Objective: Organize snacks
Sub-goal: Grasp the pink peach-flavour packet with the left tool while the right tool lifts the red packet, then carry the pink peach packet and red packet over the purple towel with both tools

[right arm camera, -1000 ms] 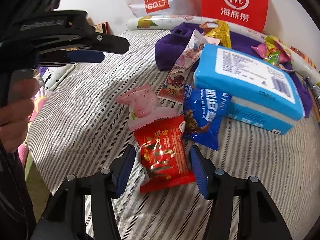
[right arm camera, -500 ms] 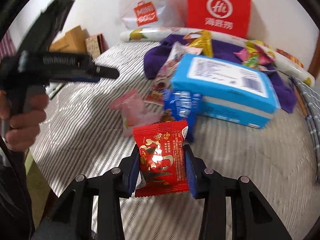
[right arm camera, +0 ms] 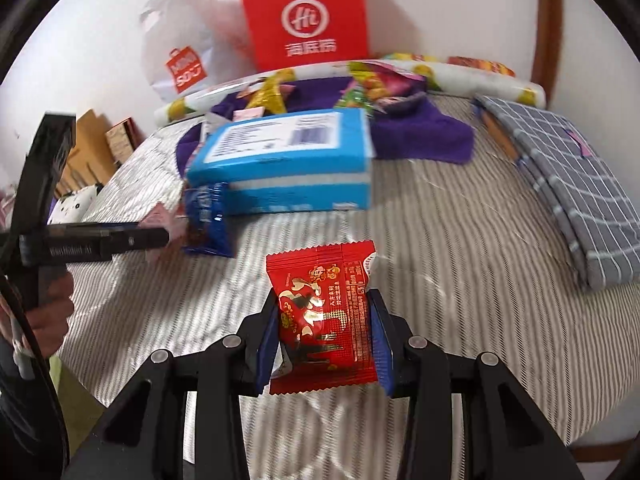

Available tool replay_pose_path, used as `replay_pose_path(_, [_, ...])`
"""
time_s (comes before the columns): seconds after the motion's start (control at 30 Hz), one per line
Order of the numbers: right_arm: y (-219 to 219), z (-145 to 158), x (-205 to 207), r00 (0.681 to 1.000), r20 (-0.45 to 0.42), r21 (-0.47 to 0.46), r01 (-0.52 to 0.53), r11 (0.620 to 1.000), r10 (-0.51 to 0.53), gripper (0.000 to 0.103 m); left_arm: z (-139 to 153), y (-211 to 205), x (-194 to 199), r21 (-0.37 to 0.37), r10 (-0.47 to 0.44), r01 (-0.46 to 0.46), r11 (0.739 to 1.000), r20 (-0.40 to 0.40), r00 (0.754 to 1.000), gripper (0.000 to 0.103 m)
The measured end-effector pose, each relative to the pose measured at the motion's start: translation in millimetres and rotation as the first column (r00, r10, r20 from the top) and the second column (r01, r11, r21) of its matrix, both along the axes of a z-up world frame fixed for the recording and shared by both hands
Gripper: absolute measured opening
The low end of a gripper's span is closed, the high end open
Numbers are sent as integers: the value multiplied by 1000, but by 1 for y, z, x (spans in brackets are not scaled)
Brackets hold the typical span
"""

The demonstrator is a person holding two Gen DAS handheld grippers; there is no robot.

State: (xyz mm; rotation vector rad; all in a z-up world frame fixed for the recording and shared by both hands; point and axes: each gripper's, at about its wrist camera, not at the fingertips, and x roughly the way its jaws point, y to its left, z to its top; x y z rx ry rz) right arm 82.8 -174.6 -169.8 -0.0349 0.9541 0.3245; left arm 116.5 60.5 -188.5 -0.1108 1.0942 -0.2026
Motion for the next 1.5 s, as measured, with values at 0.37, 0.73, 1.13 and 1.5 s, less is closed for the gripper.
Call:
replay_pose_path(0.37, [-20,-11,-6,1000,-11,-2,28,1000,-28,40,3,2,-5,30,52,-54,998,56,997,52])
replay_pose_path(0.73, [-22,-5,-8,999,-1,5,35,999,-35,40,30,8,-19,0,70,-70,998,106,992,51])
replay_pose_path(1.13, [-16,39,-14,994,72,5,76,997,-77,40,66,-10,-20,-70,14,-4,998,145,989,51])
replay_pose_path(1.5, [10,75,8,980,109,35,161,986,-164,40,92,-11,0,-70,-77,91,993,175,982,51])
